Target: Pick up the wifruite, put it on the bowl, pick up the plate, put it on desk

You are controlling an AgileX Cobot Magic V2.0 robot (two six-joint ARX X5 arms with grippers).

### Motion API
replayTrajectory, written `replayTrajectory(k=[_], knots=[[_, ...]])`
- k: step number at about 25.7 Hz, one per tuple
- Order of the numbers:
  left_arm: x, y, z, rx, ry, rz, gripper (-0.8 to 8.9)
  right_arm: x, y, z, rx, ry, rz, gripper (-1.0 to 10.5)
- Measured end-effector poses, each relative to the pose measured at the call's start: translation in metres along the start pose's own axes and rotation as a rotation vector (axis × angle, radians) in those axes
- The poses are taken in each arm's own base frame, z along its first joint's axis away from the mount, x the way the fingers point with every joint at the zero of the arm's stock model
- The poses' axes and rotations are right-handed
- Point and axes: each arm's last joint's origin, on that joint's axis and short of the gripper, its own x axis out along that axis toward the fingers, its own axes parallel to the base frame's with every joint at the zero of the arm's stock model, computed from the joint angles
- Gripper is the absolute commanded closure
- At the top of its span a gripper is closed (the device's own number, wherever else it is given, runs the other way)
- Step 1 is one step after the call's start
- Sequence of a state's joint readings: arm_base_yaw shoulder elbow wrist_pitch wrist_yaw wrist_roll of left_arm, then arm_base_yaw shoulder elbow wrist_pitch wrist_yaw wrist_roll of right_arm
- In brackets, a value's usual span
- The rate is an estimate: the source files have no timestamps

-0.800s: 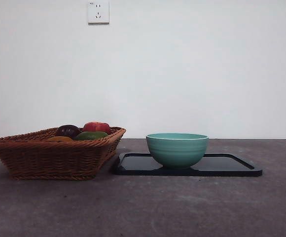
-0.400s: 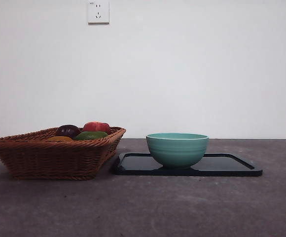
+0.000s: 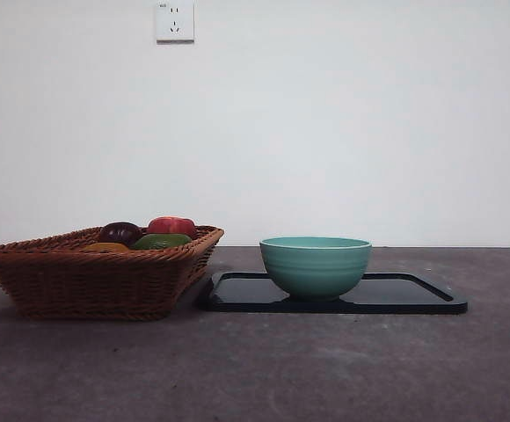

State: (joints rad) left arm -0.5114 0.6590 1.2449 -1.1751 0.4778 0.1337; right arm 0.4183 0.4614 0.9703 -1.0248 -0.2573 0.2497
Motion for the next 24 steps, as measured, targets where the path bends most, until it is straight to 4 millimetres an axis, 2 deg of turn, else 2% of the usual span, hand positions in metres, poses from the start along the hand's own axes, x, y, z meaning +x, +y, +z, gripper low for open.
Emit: replayTrajectory(k=[3,7,16,21,24], knots=[[0.000,0.000,0.000,0.003,-0.005,0.001,1.88,0.019,-0.003,0.010,0.025,0.058,-0.015,4.3],[0.000,0.000,0.000,0.003,-0.005,0.001,1.88,0.054,-0.008,0.026,0.048,0.140,-0.035,4.3],[0.000,0.000,0.000,0.003,-0.005,0.001,1.88,0.188,-0.031,0.087,0.138,0.454,-0.122,4.3],[0.000,0.000,0.000,0.002,-0.005,0.001,1.88,0.251,-0.044,0.112,0.149,0.621,-0.212,4.3],[0.000,0.000,0.000,0.003,-0.005,0.001,1.88,0.287,-0.058,0.119,0.119,0.665,-0.286,4.3]])
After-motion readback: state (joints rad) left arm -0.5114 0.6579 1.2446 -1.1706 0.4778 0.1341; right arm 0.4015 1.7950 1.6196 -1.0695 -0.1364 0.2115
